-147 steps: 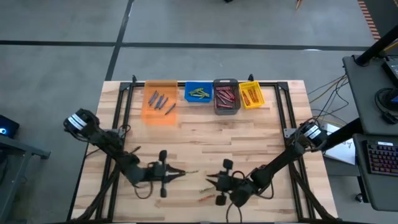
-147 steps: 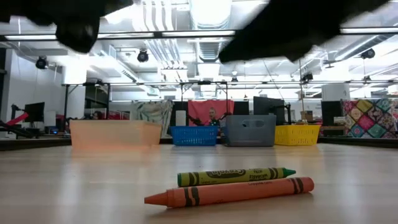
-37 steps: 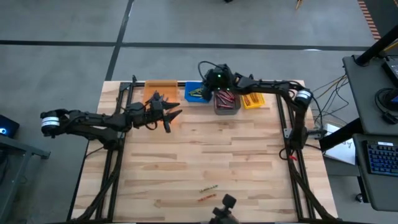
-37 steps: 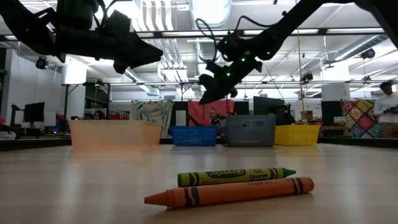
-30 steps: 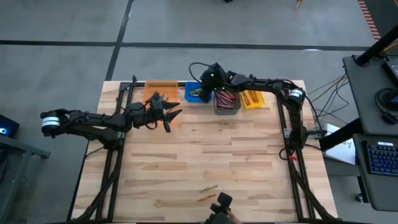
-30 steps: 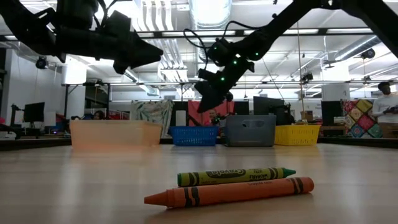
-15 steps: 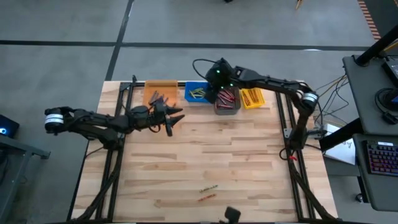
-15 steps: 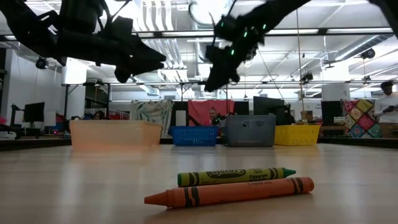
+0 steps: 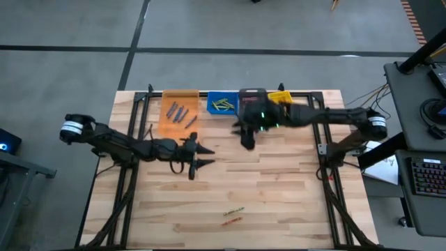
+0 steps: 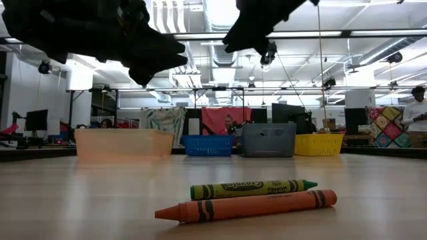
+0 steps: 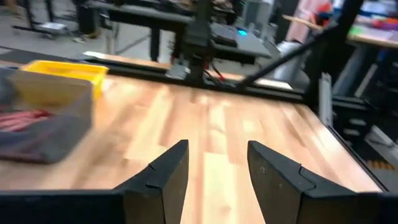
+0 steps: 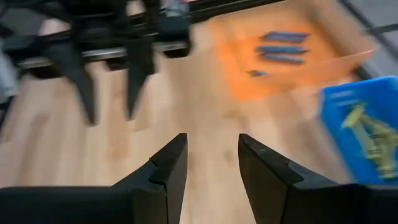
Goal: Sort crayons
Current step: Put the green crayon into the blue bin
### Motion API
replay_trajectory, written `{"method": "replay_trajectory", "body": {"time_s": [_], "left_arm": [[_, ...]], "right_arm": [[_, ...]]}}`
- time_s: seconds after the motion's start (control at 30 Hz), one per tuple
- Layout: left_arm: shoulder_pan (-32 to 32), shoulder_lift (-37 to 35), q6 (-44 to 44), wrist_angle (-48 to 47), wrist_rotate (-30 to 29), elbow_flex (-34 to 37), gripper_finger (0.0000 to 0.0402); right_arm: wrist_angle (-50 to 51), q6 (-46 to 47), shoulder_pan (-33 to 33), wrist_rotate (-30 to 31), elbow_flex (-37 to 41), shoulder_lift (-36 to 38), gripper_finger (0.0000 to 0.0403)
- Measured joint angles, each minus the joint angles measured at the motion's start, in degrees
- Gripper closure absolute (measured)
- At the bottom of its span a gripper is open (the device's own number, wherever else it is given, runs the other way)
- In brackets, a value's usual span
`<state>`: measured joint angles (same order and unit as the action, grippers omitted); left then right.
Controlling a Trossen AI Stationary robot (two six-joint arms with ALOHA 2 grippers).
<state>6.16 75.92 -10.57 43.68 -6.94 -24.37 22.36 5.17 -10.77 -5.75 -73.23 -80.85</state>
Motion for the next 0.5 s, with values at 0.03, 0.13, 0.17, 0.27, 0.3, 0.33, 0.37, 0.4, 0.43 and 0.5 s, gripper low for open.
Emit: {"method": "replay_trajectory", "body": {"time_s": [0.03,0.13,0.17,0.27,0.3,0.33,0.37,0.4,0.43,0.5], "left_arm": [[0.95,0.74,-0.02,0.02,-0.01,-0.31,0.0255],[3.78,3.13,-0.02,-0.11,-0.08,-1.47,0.0255],[4.71,4.0,-0.02,-0.08,-0.09,-1.89,0.0255],[7.48,6.96,-0.05,0.05,-0.09,-3.42,0.0255],[8.37,7.87,-0.12,-0.14,-0.12,-3.85,0.0255],[9.12,8.92,-0.22,-0.05,-0.13,-4.31,0.0255],[9.86,9.92,-0.46,0.0,-0.13,-4.83,0.0255],[10.62,10.86,-0.65,0.0,-0.13,-5.16,0.0255],[11.35,11.74,-0.93,-0.13,-0.13,-5.57,0.0253],[12.92,13.61,-1.1,0.01,-0.14,-6.51,0.0245]], "right_arm": [[-1.15,1.44,1.74,0.27,1.68,0.79,0.0271],[-3.45,6.08,7.46,4.72,5.72,2.62,0.0271],[-3.93,7.57,9.35,6.74,6.74,2.96,0.0271],[-3.86,11.75,14.72,10.67,9.48,3.16,0.0271],[-3.97,13.21,16.45,10.92,10.31,3.07,0.0271],[-4.26,14.71,18.1,10.96,11.13,3.0,0.0271],[-4.58,16.25,19.69,11.05,11.85,2.88,0.0271],[-4.74,17.9,21.29,11.52,12.44,2.74,0.0271],[-4.8,19.45,22.92,12.23,12.99,2.44,0.0271],[-4.82,22.76,25.78,14.49,13.91,1.94,0.0271]]}}
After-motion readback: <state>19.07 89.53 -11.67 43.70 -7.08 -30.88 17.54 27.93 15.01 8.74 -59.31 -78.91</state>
